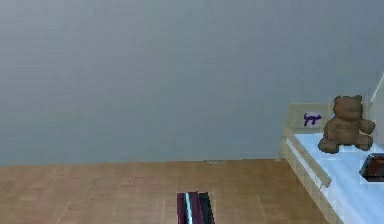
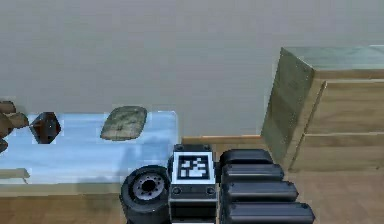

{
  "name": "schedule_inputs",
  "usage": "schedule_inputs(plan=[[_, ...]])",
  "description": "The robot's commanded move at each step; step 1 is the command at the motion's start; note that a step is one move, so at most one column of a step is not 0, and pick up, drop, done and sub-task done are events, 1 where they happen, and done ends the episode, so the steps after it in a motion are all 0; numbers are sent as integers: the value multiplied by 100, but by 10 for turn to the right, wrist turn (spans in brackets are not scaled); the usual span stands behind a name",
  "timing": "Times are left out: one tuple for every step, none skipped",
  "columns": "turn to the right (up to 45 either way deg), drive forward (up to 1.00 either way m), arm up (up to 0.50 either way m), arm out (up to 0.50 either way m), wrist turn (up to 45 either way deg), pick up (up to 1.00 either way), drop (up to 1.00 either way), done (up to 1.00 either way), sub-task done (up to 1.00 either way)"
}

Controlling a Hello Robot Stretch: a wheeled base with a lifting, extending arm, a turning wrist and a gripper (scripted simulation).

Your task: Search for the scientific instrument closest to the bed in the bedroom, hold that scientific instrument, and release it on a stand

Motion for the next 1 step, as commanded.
schedule_inputs(plan=[[-390,0,0,0,0,0,0,0,0]])
